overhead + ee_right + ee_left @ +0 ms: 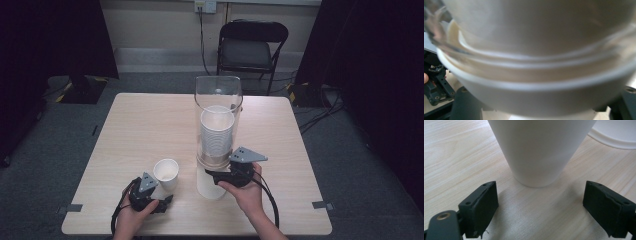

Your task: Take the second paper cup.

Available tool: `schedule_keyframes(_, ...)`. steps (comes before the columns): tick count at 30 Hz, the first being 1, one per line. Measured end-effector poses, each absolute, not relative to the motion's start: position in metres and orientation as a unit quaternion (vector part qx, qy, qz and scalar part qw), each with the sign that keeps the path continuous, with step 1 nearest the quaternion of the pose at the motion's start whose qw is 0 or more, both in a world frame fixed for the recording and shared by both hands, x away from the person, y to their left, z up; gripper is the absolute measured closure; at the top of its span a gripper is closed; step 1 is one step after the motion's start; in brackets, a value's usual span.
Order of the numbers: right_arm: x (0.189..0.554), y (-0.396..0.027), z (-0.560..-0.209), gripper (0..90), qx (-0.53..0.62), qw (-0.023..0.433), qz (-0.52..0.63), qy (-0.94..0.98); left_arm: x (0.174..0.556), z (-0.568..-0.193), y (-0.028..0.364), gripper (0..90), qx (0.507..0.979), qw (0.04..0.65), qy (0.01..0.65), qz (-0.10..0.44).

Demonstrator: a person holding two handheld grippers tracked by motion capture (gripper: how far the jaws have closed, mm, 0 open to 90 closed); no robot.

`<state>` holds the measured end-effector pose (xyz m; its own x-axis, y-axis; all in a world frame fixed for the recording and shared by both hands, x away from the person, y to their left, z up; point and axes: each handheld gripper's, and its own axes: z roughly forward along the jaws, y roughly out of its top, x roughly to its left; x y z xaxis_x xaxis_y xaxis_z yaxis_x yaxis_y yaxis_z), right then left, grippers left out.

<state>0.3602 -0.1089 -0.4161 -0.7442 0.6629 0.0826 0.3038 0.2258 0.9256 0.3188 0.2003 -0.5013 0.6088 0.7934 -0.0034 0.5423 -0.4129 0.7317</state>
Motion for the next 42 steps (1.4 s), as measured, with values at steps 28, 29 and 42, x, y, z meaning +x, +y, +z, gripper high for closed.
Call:
schedule_keyframes(28,0.355,-0.113,-0.453,36.4,0.285,0.186,0.510,0.790,0.319,-0.502,0.200,10.6,0.822,0.359,0.406,0.174)
schedule_keyframes(29,0.353,-0.113,-0.452,36.3,0.287,0.181,0.513,0.788,0.320,-0.502,0.200,10.5,0.822,0.359,0.406,0.174)
schedule_keyframes(42,0.354,-0.112,-0.437,24.9,0.295,0.188,0.532,0.771,0.320,-0.502,0.199,8.7,0.822,0.360,0.408,0.171)
